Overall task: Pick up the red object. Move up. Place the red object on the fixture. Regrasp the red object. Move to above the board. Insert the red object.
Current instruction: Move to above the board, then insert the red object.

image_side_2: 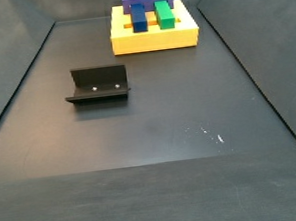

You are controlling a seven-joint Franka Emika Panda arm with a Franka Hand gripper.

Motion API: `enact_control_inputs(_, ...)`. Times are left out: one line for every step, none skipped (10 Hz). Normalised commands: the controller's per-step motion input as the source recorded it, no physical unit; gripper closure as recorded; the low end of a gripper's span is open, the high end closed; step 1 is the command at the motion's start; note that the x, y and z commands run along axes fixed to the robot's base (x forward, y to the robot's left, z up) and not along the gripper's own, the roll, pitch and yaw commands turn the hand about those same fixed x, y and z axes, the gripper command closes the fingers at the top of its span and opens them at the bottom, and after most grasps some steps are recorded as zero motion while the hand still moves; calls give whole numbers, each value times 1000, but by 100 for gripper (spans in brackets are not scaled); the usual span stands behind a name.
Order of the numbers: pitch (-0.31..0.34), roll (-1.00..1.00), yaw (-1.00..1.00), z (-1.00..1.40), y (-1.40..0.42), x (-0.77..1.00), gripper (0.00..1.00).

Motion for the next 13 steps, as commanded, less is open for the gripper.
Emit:
enact_control_inputs(139, -1000, 27, 274, -1400, -965, 100)
enact_control_inputs(135, -1000, 32, 279, -1400, -952, 100)
enact_control_inputs(124, -1000, 48, 198, -991, -703, 100)
enact_control_inputs(113, -1000, 51, 114, -606, -459, 100)
enact_control_inputs(99, -1000, 52, 61, -332, -277, 100)
enact_control_inputs(82, -1000, 53, 39, -172, -179, 100)
enact_control_inputs(49, -945, 51, 22, -80, -131, 100)
enact_control_inputs(15, -723, 32, 8, -29, -98, 100)
enact_control_inputs(-10, -509, 19, 9, -9, -78, 100)
enact_control_inputs(-23, -338, 12, 1, -2, -58, 100)
enact_control_inputs(-111, -53, 6, -377, 74, -51, 100)
enact_control_inputs(-247, -30, 0, -729, 149, -157, 100)
enact_control_inputs(-253, 0, 0, -734, 177, -117, 100)
